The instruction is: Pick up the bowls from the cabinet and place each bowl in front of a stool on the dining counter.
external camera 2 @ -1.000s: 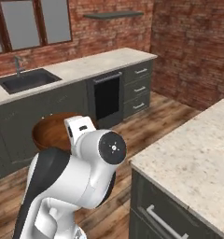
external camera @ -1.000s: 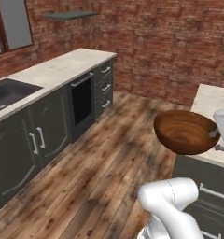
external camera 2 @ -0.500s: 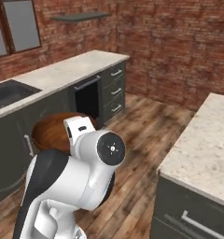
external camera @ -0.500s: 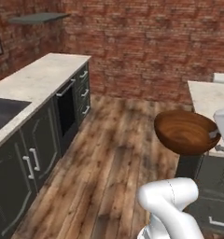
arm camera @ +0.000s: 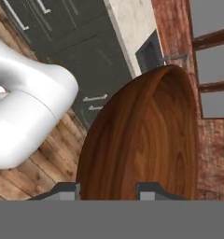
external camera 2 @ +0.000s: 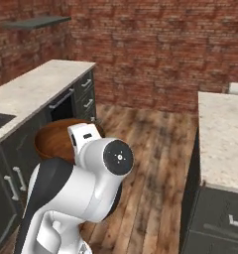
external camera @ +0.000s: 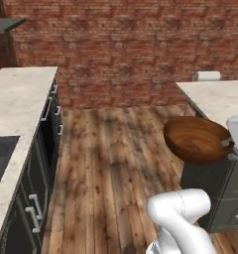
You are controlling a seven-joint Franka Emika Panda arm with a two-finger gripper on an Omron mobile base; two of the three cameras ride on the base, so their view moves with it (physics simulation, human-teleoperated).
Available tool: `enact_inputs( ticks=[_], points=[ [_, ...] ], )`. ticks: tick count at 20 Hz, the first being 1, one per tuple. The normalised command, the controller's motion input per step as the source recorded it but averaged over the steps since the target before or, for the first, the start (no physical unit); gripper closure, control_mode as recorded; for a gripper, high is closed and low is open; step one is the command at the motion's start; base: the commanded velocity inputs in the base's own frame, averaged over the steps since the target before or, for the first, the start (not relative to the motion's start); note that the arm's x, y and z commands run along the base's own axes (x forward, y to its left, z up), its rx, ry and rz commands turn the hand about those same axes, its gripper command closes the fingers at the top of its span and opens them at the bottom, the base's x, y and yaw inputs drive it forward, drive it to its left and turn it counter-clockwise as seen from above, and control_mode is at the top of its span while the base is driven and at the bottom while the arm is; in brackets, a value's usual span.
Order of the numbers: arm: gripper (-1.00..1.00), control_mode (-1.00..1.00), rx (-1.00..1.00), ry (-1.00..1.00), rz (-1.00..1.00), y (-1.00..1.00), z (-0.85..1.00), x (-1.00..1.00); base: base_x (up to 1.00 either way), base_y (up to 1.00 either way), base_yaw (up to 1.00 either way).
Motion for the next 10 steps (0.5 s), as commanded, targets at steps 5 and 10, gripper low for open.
enact_inputs(
  ticks=[5,10],
  points=[
    [1.00,1.00,0.00,0.00,0.00,0.00,0.00,0.00,0.99,0.77,-0.52],
    [1.00,1.00,0.00,0.00,0.00,0.00,0.00,0.00,1.00,0.30,-0.23]
  ],
)
